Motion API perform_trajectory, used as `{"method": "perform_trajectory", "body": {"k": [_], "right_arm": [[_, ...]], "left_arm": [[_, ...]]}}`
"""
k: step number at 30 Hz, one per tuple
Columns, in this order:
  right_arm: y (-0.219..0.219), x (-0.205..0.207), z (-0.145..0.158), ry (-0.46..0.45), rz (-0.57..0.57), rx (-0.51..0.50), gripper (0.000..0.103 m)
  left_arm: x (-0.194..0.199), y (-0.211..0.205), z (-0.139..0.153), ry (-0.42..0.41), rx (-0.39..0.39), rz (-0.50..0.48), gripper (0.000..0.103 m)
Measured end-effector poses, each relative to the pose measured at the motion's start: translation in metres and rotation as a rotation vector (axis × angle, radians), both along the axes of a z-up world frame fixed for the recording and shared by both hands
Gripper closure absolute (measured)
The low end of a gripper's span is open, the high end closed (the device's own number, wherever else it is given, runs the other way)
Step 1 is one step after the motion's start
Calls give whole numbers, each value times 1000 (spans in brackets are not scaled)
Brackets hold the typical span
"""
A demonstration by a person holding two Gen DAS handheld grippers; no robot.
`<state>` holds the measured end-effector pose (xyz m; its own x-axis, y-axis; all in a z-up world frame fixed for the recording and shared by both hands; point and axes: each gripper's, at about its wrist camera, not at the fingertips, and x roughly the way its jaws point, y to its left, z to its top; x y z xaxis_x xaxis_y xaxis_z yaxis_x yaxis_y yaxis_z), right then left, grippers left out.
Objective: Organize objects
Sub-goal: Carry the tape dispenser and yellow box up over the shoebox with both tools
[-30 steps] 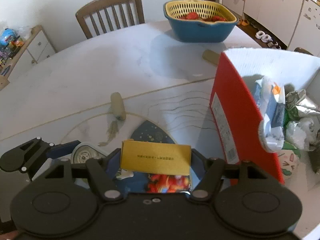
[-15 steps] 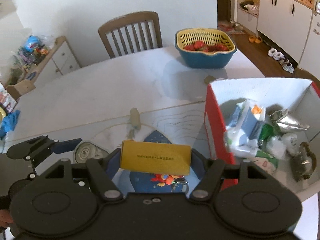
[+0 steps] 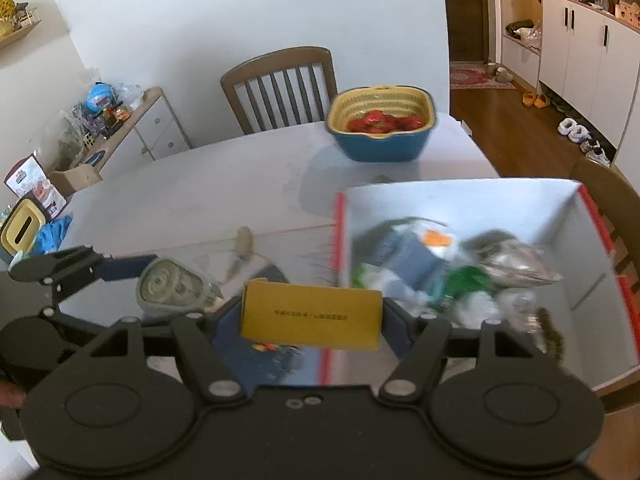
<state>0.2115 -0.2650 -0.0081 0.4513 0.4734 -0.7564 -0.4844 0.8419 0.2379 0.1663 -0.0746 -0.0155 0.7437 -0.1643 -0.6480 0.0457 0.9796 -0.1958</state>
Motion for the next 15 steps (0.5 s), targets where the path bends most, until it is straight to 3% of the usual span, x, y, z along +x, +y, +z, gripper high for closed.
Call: {"method": "perform_trajectory", "body": {"k": [15], "right_arm": [[-111,43,-14,-26,-4,-65,33]], "left_arm": [[60,-93,8,15,48,-19,22]]}}
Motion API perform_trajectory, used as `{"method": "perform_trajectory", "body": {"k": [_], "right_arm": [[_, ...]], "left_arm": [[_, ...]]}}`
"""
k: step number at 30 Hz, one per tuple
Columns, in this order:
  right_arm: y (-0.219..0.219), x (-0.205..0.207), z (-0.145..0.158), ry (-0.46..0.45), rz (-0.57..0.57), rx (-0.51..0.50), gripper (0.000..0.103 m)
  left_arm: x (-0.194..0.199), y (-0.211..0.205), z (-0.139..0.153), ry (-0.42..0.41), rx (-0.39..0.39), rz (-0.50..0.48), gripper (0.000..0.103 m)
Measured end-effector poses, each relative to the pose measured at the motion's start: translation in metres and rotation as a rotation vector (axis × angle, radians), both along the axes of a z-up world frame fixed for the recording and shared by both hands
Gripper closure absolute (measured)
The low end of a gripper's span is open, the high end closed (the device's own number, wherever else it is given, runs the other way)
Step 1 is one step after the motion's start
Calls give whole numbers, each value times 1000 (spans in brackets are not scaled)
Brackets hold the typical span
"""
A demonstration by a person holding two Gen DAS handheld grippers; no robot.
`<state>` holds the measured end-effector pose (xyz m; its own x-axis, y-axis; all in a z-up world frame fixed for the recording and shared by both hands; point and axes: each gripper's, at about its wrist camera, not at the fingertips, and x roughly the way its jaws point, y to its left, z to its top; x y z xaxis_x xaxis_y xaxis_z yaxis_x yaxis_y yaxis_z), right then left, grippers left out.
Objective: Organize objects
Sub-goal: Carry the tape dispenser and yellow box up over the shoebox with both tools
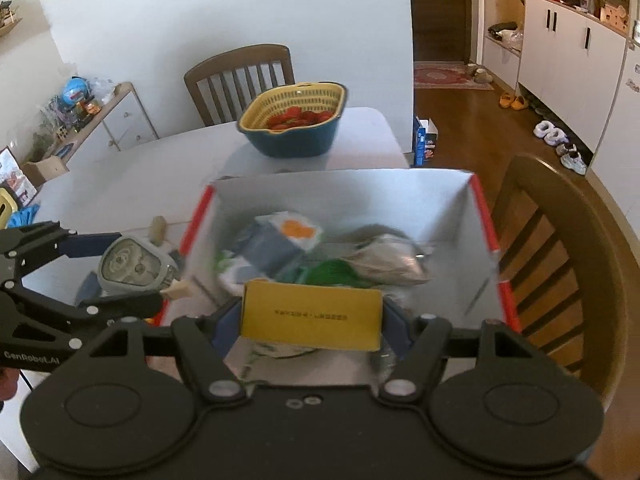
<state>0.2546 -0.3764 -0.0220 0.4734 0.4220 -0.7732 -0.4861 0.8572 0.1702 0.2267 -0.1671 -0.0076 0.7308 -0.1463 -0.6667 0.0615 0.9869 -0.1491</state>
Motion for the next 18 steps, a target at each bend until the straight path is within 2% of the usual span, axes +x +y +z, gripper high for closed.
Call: {"method": "perform_trajectory", "body": {"k": [8,18], "right_arm": [[-24,19,-16,0,49,-54,33],[-22,38,-38,24,103,-90,33]], "left_arm": [[42,-23,-11,33,42,38,22],[92,-40,-28,76,75,46,22]]}}
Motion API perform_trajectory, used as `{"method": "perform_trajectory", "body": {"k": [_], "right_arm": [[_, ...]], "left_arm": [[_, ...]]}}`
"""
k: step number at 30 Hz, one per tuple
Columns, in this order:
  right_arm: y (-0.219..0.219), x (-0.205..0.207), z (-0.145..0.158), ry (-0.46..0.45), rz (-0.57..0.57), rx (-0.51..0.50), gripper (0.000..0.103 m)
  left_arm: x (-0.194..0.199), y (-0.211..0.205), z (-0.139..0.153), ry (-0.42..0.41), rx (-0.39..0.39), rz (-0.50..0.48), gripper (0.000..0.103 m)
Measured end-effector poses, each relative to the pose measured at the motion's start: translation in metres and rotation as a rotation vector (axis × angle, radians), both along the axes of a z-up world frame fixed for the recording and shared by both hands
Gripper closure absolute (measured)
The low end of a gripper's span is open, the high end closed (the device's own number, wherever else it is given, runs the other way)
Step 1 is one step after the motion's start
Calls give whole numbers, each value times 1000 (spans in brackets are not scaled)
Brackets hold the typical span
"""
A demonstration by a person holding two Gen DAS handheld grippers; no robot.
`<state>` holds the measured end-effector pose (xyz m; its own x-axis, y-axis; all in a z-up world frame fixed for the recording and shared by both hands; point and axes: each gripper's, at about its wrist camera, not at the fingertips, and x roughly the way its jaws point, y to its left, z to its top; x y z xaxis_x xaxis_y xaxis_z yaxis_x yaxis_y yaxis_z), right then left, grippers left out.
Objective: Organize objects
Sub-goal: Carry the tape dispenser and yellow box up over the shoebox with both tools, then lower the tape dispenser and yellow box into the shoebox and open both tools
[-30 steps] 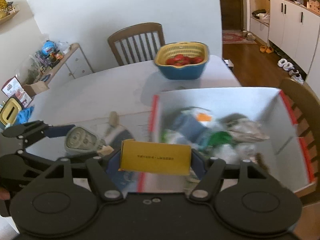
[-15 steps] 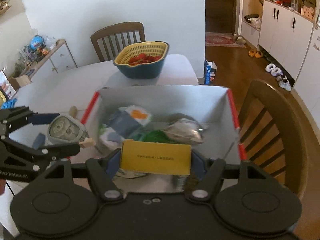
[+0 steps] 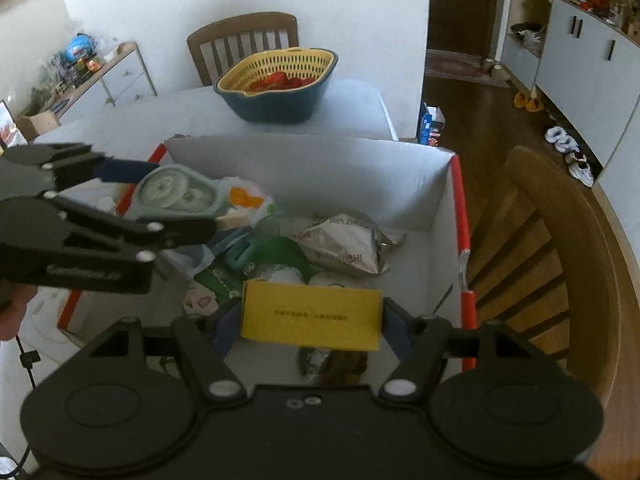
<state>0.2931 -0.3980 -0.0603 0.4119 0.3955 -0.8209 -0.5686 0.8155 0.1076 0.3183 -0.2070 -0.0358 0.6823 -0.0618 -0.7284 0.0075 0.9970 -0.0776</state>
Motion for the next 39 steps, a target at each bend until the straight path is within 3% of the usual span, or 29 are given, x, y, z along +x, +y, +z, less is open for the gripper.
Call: {"method": "perform_trajectory", "body": {"k": [9,19,39], "right_arm": [[10,14,-19,8,62,-37,33],[18,24,-34,8,129,-71,33],[16,41,-33,61,162,-44,31]], "left_arm": [[36,-5,-21,90,-25,4,22],[56,-17,-32,134,-11,-24,22],[71,-27,-36,198,-2,-64,22]]}}
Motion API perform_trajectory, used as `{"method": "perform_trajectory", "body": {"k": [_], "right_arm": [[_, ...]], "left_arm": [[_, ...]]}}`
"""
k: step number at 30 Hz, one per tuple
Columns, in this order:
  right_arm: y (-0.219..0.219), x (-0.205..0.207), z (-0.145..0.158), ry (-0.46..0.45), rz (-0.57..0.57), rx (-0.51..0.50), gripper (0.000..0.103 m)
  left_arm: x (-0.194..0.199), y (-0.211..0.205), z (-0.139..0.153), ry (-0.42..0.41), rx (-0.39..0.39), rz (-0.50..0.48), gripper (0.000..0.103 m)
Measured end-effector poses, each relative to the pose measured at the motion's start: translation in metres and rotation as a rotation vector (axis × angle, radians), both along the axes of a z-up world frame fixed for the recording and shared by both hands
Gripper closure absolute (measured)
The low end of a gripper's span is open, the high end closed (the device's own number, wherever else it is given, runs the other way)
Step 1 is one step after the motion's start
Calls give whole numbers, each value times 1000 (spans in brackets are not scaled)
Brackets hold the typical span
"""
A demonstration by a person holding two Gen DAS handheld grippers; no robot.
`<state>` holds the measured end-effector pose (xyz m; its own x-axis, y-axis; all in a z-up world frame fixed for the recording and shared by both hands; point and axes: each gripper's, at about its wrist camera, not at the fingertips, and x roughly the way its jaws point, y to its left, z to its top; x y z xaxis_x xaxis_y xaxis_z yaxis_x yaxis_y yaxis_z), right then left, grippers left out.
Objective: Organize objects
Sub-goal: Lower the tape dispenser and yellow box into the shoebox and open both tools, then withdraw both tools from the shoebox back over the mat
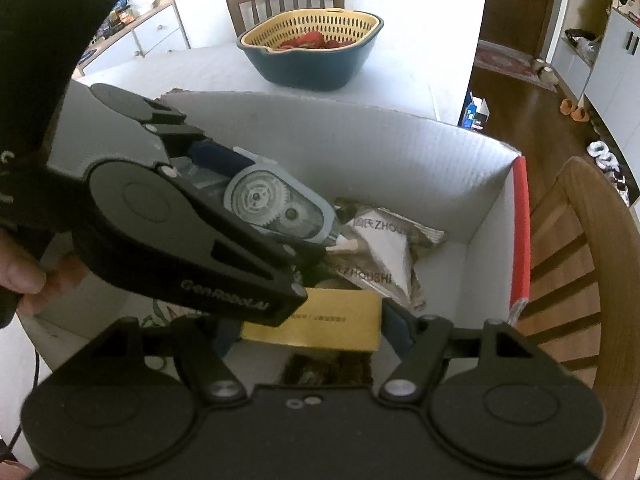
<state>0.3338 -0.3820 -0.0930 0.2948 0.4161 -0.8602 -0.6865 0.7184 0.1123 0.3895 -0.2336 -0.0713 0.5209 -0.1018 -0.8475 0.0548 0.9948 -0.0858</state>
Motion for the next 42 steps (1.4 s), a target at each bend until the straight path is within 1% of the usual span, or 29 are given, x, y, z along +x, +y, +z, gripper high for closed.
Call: {"method": "perform_trajectory", "body": {"k": [3,8,15,16,21,26,30,32,36,37,38,39,42], "right_arm": [[-3,-2,4,-1,-5,14,28],[-7,-5,15,-7,-1,40,23],[-9,-16,28,-28,12,42,20],[-10,-18,31,-33,13,44,19],[-14,-25,43,-48,4,60,17],[-19,-35,56,-63,-2,81,16],[-21,-43,68,-91,-7,95,12],[-23,-47,73,-89,-17,108,10],[-22,-57,83,-108,-33,118,8],[-22,-59,86,-110,-40,123,7],[-20,-61,88,-114,-48,126,7],[-19,-64,90,-120,-55,128,7],[-11,-75,95,-138,-67,131,6]], "left_arm": [[-1,0,2,-9,-1,-1,22],[-7,3,7,-19,-33,15,22],[-21,5,18,-34,-62,23,22],[-23,6,20,-45,-72,42,22],[-42,9,35,-87,-88,39,22],[-64,13,57,-161,-96,53,22],[-81,19,72,-211,-96,68,22],[-91,25,78,-235,-104,75,18],[-110,39,87,-273,-110,98,17],[-115,42,89,-281,-110,103,16],[-120,46,89,-288,-112,107,12],[-125,49,90,-293,-117,111,11],[-142,61,91,-305,-138,111,11]]}}
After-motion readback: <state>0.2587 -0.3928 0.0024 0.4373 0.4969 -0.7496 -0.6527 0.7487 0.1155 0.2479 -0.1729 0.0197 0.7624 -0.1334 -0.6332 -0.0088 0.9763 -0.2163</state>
